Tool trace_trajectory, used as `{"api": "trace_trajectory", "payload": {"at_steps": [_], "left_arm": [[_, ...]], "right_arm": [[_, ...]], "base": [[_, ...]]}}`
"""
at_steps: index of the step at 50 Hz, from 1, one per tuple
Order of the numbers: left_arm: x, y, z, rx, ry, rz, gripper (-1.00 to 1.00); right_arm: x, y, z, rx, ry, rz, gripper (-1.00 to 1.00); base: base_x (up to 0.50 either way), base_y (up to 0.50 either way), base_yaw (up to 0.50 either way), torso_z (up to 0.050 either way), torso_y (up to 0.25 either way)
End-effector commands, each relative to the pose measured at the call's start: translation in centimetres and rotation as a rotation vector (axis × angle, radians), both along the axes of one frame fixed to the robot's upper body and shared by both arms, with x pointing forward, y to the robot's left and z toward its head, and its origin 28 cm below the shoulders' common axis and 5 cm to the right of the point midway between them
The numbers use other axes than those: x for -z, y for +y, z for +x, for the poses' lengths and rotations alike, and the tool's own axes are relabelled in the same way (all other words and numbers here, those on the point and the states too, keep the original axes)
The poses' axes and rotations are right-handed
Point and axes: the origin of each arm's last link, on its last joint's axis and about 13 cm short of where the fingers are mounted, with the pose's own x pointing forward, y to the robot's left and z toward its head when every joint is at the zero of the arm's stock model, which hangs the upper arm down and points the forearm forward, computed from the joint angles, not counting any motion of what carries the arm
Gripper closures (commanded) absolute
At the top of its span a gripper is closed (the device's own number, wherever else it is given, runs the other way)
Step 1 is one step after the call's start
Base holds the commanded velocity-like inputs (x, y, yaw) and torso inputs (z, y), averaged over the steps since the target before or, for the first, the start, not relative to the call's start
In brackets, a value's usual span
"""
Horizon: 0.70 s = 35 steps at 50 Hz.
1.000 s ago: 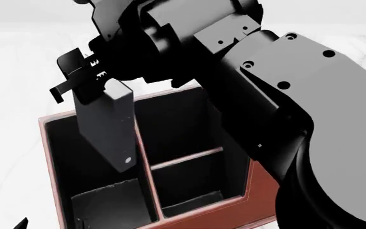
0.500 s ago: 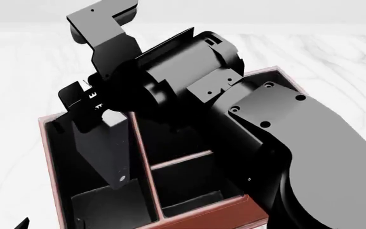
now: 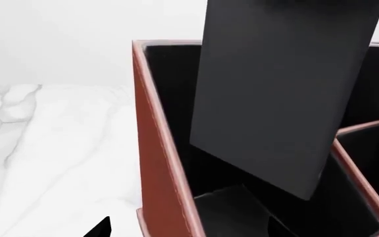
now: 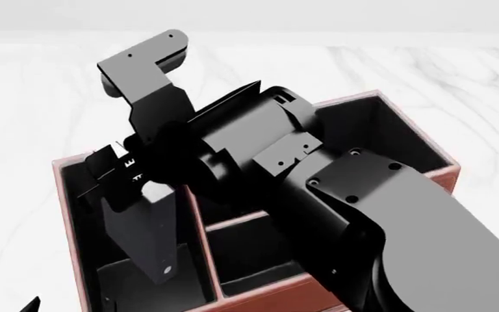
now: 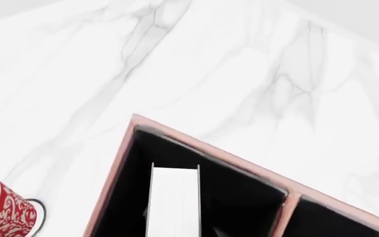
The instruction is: Pick up the book and place it in the left compartment of the caddy.
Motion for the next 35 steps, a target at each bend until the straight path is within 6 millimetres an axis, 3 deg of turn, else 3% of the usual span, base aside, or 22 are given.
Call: {"api": "trace_trajectory", "payload": {"at_steps": [1,20,35], "left_arm": [[0.0,0.0,0.0,0.002,0.000,0.000,-1.00],[0.0,0.0,0.0,0.005,0.000,0.001,-1.00],[0.0,0.0,-0.1,0.006,0.000,0.001,-1.00]], "right_arm": [[0.5,0.0,0.2,-0.013,-0.016,0.009,1.00],[3.7,-0.3,0.1,-0.022,0.045,0.010,1.00],[4.2,-0.3,0.0,-0.026,0.061,0.006,1.00]], "base": [[0.00,0.00,0.00,0.000,0.000],[0.00,0.00,0.00,0.000,0.001],[0.00,0.00,0.00,0.000,0.001]]}}
